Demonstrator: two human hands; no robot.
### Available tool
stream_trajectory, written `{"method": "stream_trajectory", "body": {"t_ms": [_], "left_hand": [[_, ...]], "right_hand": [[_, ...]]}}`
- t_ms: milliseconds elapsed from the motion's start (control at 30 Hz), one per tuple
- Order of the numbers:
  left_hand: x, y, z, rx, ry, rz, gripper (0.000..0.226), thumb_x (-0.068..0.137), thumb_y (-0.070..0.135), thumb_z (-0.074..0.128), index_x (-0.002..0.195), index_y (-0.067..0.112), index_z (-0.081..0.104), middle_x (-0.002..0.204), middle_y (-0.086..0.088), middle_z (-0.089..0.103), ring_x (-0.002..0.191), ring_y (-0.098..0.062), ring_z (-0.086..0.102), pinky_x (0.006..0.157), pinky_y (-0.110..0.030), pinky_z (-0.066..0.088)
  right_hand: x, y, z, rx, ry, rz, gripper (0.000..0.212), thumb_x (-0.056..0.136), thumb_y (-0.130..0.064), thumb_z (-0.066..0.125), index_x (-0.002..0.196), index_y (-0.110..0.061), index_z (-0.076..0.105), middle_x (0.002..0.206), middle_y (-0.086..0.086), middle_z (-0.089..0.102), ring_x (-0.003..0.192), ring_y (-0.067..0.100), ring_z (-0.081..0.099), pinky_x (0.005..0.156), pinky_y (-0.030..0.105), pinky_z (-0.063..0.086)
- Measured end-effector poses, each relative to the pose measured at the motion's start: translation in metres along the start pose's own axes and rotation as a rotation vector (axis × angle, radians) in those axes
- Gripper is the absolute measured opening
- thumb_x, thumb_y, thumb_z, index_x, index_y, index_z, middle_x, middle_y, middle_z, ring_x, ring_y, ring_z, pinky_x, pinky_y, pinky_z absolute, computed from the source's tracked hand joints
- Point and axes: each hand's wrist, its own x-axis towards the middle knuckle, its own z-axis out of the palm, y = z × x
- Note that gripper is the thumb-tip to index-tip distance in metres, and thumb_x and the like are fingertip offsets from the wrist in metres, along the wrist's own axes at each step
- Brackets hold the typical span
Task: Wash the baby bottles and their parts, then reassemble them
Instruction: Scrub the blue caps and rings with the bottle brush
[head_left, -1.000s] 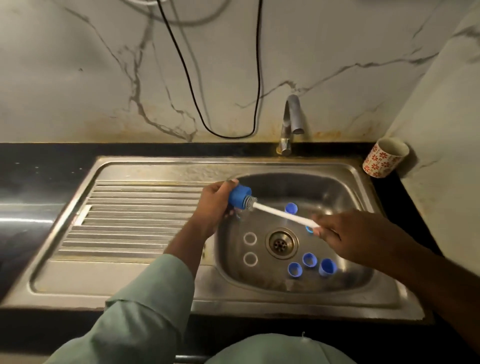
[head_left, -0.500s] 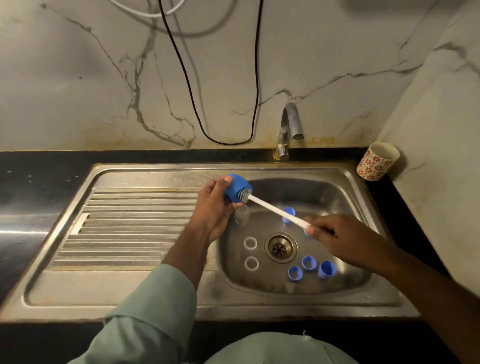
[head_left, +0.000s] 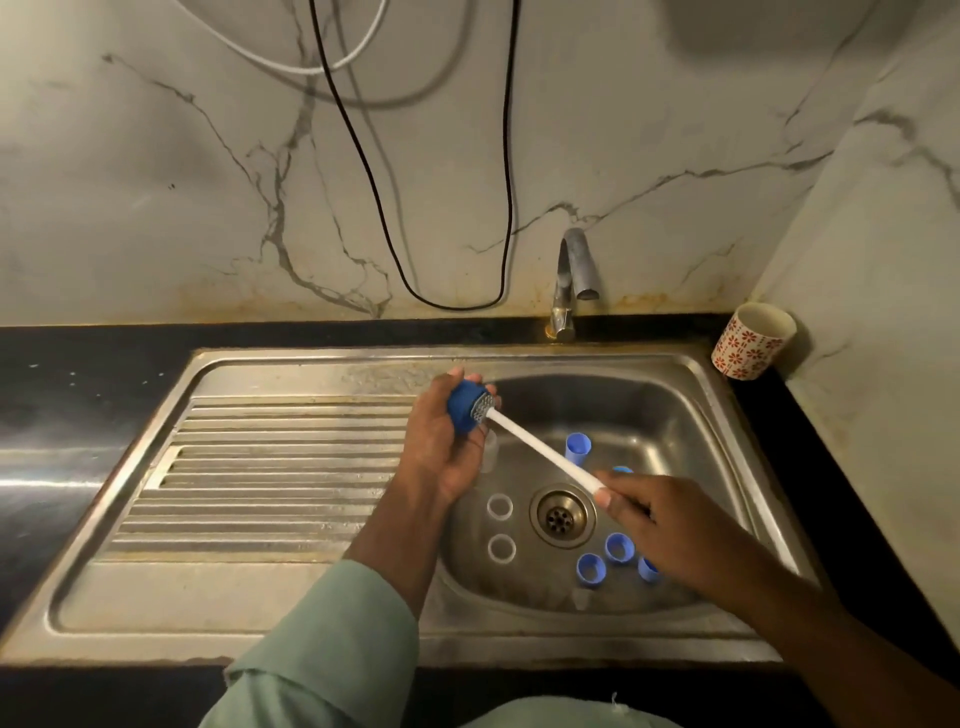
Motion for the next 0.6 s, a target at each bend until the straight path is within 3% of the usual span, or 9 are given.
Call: {"method": "stream_trajectory", "body": {"t_ms": [100, 167, 233, 333, 467, 600], "left_hand": [[0.001, 0.005, 0.006, 0.038, 0.056, 0.075, 0.034, 0.086, 0.014, 0.07, 0.113, 0.011, 0.05, 0.093, -0.012, 0.061, 0.076, -0.022, 0.063, 0.07, -0.033, 0.058], [0.001, 0.003, 0.01, 0.021, 0.082, 0.085, 0.053, 0.081, 0.028, 0.074, 0.123, 0.011, 0.047, 0.091, -0.011, 0.058, 0.069, -0.02, 0.06, 0.069, -0.034, 0.055], [0.001, 0.0, 0.012, 0.013, 0.094, 0.095, 0.064, 0.076, 0.039, 0.075, 0.126, 0.011, 0.047, 0.086, -0.009, 0.059, 0.067, -0.019, 0.059, 0.071, -0.034, 0.055], [0.002, -0.004, 0.014, 0.002, 0.076, 0.088, 0.06, 0.077, 0.042, 0.075, 0.122, 0.011, 0.049, 0.085, -0.01, 0.062, 0.069, -0.02, 0.06, 0.078, -0.036, 0.055], [0.005, -0.002, 0.015, 0.032, 0.116, 0.1, 0.065, 0.079, 0.05, 0.07, 0.126, 0.011, 0.05, 0.099, -0.013, 0.058, 0.071, -0.02, 0.062, 0.079, -0.036, 0.059], [0.003, -0.005, 0.01, -0.015, 0.137, 0.081, 0.061, 0.08, 0.058, 0.062, 0.12, 0.014, 0.052, 0.1, -0.011, 0.059, 0.077, -0.021, 0.063, 0.075, -0.036, 0.059]], "right_hand": [[-0.001, -0.006, -0.002, -0.089, -0.107, 0.039, 0.019, 0.098, -0.035, 0.047, 0.097, -0.028, 0.064, 0.056, -0.005, 0.053, 0.04, 0.003, 0.047, 0.051, 0.027, 0.046], [-0.003, -0.01, -0.01, 0.007, -0.196, 0.018, 0.02, 0.098, -0.032, 0.049, 0.095, -0.021, 0.066, 0.055, -0.002, 0.05, 0.04, 0.003, 0.048, 0.045, 0.024, 0.041], [-0.002, -0.011, -0.019, 0.118, -0.221, 0.013, 0.019, 0.098, -0.032, 0.05, 0.096, -0.025, 0.068, 0.05, -0.005, 0.046, 0.039, 0.006, 0.042, 0.04, 0.023, 0.036], [-0.001, -0.007, -0.019, 0.319, -0.152, 0.129, 0.019, 0.098, -0.032, 0.05, 0.104, -0.04, 0.066, 0.046, -0.007, 0.044, 0.04, 0.009, 0.038, 0.038, 0.023, 0.034], [-0.01, -0.006, -0.001, 0.101, -0.137, 0.064, 0.024, 0.099, -0.032, 0.047, 0.104, -0.019, 0.067, 0.046, -0.011, 0.044, 0.038, 0.002, 0.037, 0.04, 0.013, 0.03], [-0.012, -0.01, -0.011, 0.154, -0.18, 0.073, 0.025, 0.099, -0.035, 0.048, 0.103, -0.018, 0.066, 0.046, -0.01, 0.043, 0.037, 0.002, 0.036, 0.037, 0.017, 0.031]]}}
